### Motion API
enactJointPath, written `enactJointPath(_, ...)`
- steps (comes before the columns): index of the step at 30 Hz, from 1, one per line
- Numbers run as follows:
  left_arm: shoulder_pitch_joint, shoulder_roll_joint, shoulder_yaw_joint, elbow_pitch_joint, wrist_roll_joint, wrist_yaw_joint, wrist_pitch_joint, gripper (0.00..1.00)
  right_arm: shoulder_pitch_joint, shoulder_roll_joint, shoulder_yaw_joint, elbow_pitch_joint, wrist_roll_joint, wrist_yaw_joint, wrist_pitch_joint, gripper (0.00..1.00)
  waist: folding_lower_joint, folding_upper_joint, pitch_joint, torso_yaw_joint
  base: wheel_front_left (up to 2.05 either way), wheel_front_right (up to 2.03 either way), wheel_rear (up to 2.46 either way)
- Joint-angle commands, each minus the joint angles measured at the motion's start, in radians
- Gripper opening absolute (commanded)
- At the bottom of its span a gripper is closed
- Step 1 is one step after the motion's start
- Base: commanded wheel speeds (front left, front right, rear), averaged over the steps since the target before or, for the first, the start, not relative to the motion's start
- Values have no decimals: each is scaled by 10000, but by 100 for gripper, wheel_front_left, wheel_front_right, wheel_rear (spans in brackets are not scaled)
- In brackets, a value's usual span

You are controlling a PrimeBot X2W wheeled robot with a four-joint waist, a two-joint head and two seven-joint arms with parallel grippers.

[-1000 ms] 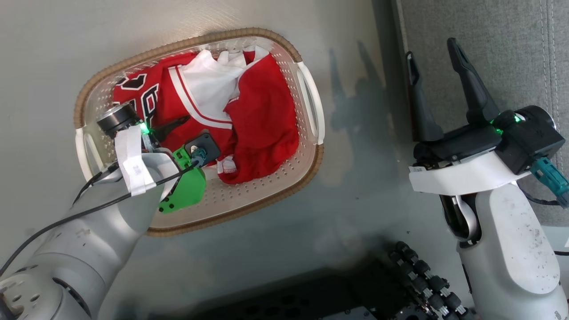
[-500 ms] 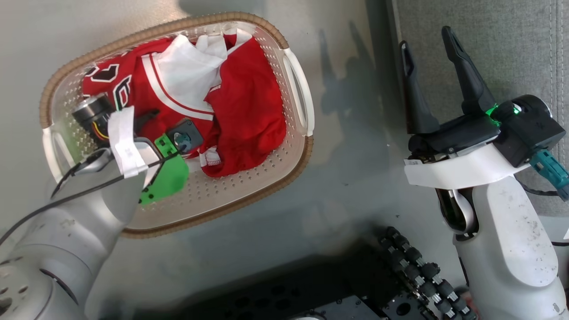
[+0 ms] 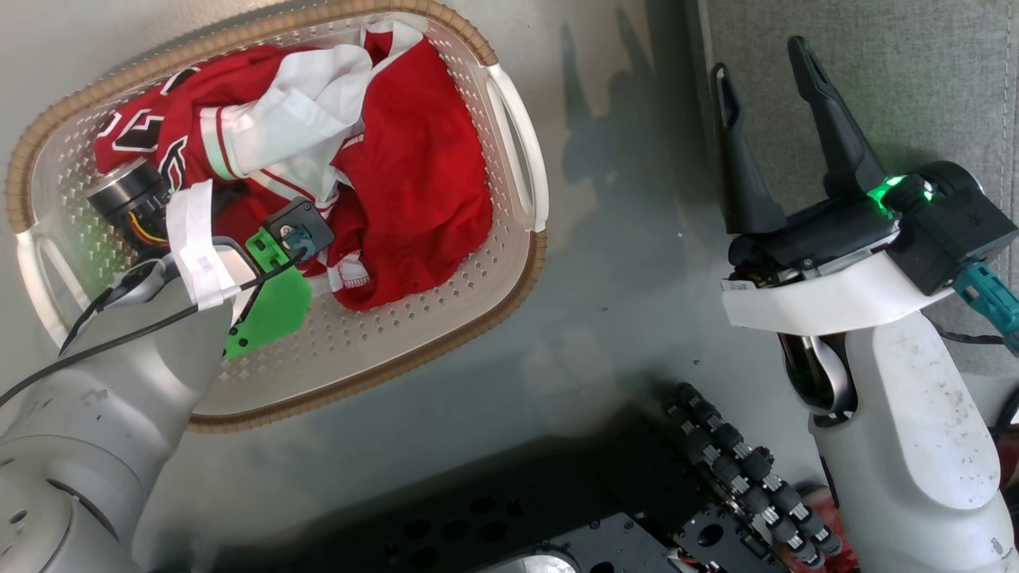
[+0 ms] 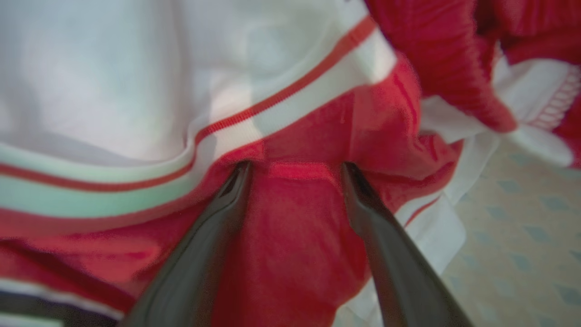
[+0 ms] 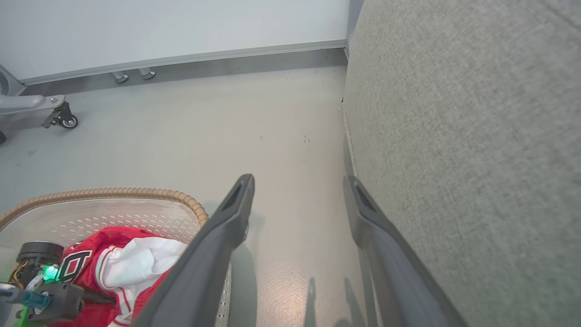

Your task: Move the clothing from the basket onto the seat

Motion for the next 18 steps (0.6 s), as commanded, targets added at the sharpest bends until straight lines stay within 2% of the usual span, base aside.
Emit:
enactJointPath(1, -157, 89, 6, 35, -70, 30, 34, 100, -147, -11, -44, -34, -31, 1, -23, 100, 0, 114, 67, -3, 0, 0, 0)
enactJointPath(12, -345, 153, -2, 63, -204, 183, 54, 100, -125, -17, -62, -67, 75, 1, -15, 100, 0, 114, 378, 4, 0, 0, 0)
enactJointPath(18, -160, 170, -8, 112, -328, 47, 551, 100, -98, -18, -49, -52, 149, -1, -14, 100, 0, 114, 529, -33, 0, 0, 0)
